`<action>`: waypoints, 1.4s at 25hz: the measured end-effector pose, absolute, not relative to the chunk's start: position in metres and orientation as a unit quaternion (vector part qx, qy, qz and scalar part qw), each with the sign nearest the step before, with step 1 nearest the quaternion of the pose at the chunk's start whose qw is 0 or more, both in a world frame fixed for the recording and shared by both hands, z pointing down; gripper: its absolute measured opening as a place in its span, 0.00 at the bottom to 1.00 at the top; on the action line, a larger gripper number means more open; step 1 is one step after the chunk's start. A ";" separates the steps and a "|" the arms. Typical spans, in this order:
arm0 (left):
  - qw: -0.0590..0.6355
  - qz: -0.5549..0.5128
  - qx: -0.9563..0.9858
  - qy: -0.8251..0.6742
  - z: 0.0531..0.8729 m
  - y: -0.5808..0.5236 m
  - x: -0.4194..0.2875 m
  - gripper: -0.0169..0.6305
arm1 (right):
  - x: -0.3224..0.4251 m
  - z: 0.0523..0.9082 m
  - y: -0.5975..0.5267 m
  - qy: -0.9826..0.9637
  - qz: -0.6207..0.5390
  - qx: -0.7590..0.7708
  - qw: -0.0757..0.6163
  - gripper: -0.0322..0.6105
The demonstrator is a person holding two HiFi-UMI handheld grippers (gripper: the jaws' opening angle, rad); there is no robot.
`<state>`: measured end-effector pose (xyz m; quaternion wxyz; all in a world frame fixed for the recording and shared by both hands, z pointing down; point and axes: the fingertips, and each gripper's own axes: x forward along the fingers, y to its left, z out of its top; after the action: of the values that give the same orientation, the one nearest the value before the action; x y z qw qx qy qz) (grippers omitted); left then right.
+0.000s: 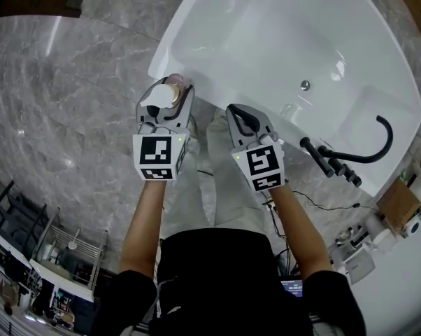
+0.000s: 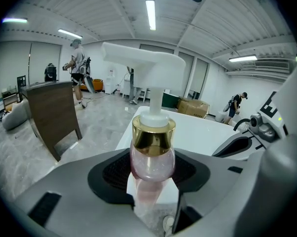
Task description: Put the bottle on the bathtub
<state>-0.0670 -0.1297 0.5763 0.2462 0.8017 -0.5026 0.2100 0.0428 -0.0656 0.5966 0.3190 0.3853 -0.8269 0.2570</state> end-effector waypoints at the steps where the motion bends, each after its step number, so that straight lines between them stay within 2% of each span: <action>1: 0.245 0.209 0.802 -0.503 0.576 -0.131 -0.067 0.38 | 0.042 0.597 -0.067 -0.826 0.258 0.386 0.318 0.09; 35: 0.166 0.201 0.818 -0.513 0.577 -0.118 -0.053 0.38 | 0.042 0.618 -0.052 -0.827 0.259 0.374 0.331 0.09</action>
<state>-0.0532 -0.1176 0.5773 0.1660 0.8177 -0.5132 0.2010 0.0422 -0.0517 0.6176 0.3313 0.3737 -0.8266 0.2594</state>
